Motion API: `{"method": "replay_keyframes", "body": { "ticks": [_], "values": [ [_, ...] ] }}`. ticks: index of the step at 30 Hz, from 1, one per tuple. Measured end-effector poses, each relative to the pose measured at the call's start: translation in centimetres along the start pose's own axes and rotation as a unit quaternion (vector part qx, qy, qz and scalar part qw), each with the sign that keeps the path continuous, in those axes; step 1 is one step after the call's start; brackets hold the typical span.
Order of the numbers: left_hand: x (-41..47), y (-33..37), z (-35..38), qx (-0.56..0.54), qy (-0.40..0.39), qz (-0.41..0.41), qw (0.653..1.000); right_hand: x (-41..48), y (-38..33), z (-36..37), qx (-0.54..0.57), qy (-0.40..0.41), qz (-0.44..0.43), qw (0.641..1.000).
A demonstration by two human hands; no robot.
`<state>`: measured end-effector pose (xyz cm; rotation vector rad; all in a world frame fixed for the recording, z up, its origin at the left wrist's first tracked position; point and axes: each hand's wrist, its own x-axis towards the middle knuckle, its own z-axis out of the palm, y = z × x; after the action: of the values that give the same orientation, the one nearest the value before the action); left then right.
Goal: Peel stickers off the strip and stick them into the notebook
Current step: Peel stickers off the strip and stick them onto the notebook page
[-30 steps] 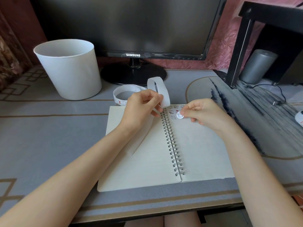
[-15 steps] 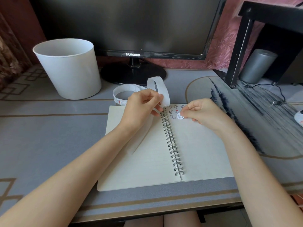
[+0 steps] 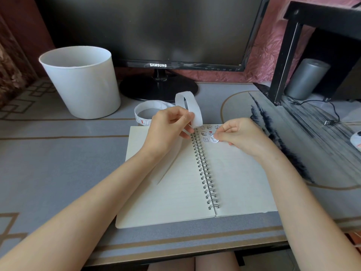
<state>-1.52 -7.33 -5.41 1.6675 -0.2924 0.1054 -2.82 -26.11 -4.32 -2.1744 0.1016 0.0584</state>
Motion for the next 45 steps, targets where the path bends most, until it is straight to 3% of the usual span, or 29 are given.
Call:
{"method": "replay_keyframes", "body": {
  "ticks": [37, 45],
  "values": [
    [0.0, 0.0, 0.0, 0.003, 0.0, -0.006, 1.0, 0.8, 0.9, 0.4, -0.009, 0.07, -0.013, 0.997],
    [0.0, 0.0, 0.0, 0.004, 0.004, 0.0, 1.0, 1.4, 1.7, 1.0, -0.061, 0.088, -0.019, 0.994]
  ]
}}
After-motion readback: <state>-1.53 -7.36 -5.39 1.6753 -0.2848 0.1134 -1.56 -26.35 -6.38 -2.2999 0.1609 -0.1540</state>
